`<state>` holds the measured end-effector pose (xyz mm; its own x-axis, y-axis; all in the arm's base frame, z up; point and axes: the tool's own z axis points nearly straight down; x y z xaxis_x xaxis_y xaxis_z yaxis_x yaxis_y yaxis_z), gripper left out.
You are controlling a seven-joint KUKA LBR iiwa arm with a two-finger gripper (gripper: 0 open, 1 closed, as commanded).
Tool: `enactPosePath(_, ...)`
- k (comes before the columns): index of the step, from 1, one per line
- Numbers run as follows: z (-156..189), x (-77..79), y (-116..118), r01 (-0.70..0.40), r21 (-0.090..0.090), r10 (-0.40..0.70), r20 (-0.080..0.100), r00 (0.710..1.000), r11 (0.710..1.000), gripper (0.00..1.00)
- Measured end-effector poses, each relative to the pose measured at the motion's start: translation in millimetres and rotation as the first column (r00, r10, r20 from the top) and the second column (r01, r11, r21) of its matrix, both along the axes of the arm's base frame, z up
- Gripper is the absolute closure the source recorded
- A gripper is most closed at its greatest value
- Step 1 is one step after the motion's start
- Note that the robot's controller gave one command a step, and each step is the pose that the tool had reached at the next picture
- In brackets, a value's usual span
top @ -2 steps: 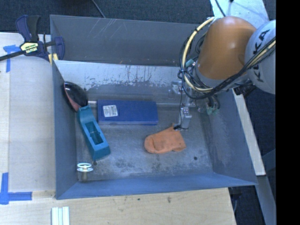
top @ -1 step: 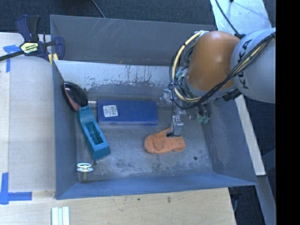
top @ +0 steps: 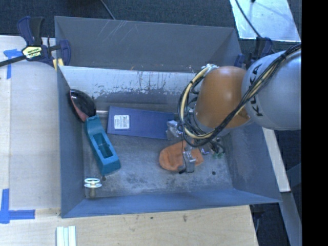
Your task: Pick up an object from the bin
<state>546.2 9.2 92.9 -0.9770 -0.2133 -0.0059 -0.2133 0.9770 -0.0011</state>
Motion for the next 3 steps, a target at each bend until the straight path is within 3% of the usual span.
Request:
enactPosePath(1, -22.5, 8.8, 6.6, 0.102, 0.001, -0.102, -0.002, 0.995, 0.995, 1.00)
enactPosePath(2, -22.5, 8.8, 6.6, 0.102, 0.000, -0.102, -0.002, 0.995, 0.995, 1.00)
enactPosePath(3, 115.4, 12.9, -22.4, 0.076, 0.000, -0.076, -0.002, 0.997, 0.997, 1.00)
